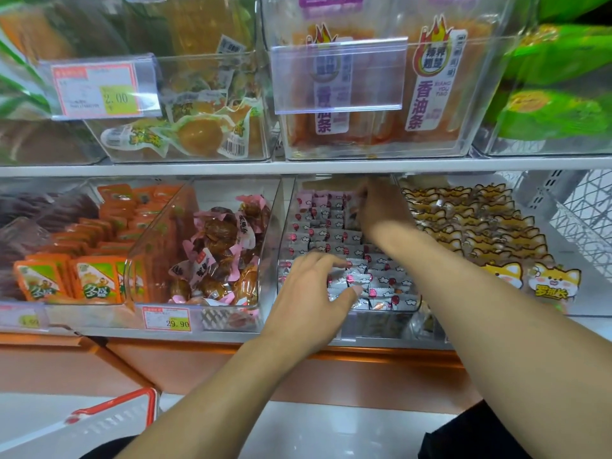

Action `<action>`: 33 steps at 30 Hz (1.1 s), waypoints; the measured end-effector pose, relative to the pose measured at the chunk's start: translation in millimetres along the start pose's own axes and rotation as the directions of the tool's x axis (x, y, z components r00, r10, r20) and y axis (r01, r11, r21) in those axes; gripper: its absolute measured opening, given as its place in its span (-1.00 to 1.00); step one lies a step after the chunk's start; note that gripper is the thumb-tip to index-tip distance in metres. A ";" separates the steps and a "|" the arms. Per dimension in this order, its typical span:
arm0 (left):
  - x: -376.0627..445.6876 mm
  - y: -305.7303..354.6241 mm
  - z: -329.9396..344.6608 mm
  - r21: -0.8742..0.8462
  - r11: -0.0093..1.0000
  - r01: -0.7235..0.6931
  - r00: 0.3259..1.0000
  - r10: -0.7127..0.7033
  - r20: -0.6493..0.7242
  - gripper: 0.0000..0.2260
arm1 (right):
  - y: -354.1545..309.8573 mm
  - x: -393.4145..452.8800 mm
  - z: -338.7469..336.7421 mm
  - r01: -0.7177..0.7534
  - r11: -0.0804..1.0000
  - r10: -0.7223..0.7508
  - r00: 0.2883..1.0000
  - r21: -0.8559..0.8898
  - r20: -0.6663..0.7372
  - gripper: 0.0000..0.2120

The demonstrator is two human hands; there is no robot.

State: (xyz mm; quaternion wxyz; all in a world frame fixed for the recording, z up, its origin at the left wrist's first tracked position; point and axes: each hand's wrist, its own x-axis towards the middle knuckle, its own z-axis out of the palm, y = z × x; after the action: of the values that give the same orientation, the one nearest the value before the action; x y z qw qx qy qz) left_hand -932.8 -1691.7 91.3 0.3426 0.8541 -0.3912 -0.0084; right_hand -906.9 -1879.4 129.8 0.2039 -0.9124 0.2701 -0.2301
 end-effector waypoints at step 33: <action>-13.6 -8.3 -38.6 -0.961 0.170 0.218 0.838 -0.538 0.095 -0.83 | 11.9 -110.9 -60.5 -0.607 0.310 -0.050 0.758 0.732 0.650 -0.78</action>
State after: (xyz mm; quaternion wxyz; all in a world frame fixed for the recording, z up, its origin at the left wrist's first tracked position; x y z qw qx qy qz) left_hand -925.8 -1656.4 112.5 0.8153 0.5391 -0.0290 -0.2095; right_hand -1026.7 -1838.6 138.7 0.7844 -0.5921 0.1838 -0.0176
